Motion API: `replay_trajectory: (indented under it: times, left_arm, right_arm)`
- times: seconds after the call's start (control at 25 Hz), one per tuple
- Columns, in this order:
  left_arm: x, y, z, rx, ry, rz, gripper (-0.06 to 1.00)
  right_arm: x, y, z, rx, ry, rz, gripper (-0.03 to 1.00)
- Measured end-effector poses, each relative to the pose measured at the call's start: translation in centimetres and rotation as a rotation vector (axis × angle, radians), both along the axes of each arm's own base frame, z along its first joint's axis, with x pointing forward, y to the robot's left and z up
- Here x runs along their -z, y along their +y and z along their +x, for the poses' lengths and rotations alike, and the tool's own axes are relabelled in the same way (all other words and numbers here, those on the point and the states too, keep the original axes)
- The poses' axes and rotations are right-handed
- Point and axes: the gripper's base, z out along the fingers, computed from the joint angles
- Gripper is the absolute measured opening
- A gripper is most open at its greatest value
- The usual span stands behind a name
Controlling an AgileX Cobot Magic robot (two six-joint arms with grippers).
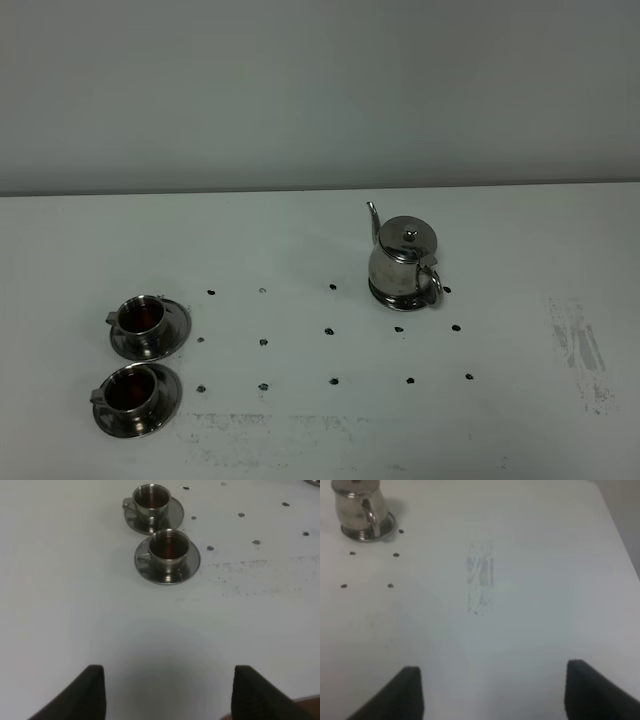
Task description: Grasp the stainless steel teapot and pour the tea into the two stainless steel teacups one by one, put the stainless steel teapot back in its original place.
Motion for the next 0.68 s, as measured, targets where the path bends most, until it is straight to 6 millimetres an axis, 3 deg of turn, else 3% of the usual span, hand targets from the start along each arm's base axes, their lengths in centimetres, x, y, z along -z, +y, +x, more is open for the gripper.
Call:
replay_trajectory:
  times: [0.68]
  left_arm:
    - [0.01, 0.0, 0.0, 0.0, 0.001, 0.0, 0.54]
  right_arm:
    - [0.06, 0.22, -0.17, -0.015, -0.004, 0.022, 0.58]
